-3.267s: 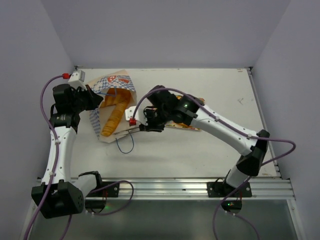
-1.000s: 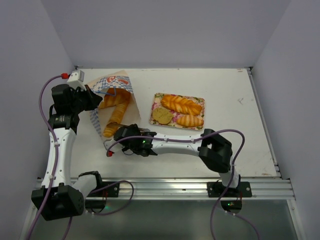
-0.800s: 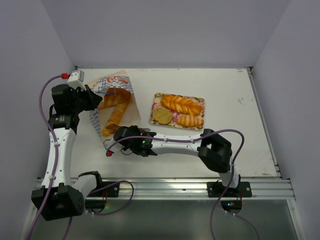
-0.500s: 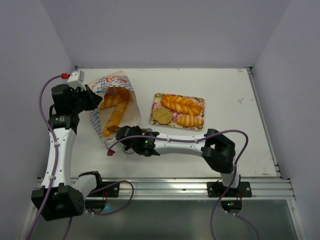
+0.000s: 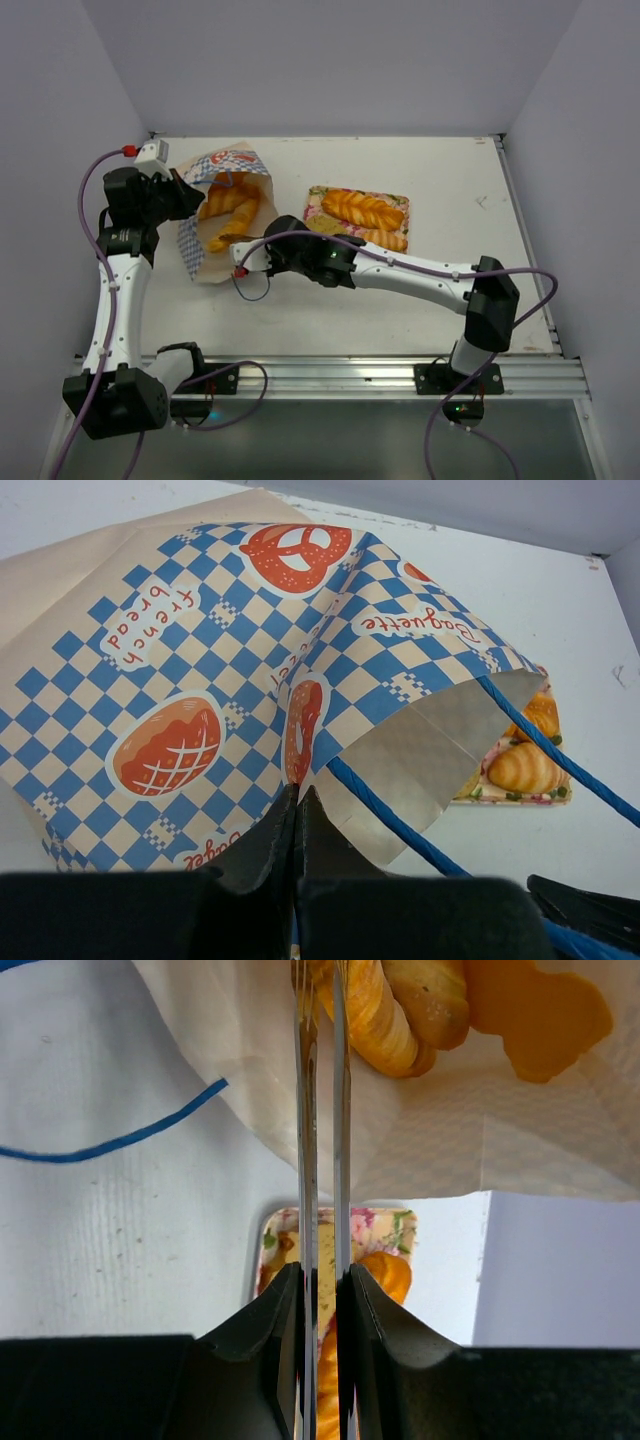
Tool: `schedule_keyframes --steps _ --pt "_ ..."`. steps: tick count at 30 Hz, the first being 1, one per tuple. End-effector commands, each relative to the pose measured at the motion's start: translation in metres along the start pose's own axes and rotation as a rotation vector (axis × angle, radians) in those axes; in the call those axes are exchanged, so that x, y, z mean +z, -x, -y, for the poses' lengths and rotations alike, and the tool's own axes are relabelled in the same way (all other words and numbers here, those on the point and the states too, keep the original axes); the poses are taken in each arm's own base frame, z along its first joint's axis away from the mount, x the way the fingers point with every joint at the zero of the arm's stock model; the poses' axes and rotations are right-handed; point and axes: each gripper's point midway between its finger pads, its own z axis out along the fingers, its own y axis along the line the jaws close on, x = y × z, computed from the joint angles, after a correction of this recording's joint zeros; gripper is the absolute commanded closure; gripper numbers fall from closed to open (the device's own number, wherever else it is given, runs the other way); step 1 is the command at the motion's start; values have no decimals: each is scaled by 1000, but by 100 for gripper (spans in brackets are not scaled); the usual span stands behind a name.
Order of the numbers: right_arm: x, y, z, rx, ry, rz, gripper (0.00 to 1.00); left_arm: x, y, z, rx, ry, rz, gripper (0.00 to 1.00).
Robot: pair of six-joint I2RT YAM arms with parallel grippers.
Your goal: Take the fake bread out of the paper bag
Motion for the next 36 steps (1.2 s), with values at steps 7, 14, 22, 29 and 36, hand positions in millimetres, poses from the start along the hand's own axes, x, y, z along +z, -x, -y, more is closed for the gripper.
schedule_keyframes --steps 7,14,22,29,36 --pt "-62 16 42 239 58 204 100 4 33 1 -6 9 68 100" --pt "-80 18 58 328 67 262 100 12 36 -3 -31 20 53 100" --pt "-96 34 83 367 44 318 100 14 34 -4 -36 24 50 100" --pt "-110 39 96 395 41 358 100 16 37 -6 -35 28 48 100" --pt "-123 41 100 410 43 381 100 19 41 -7 -36 34 49 100"
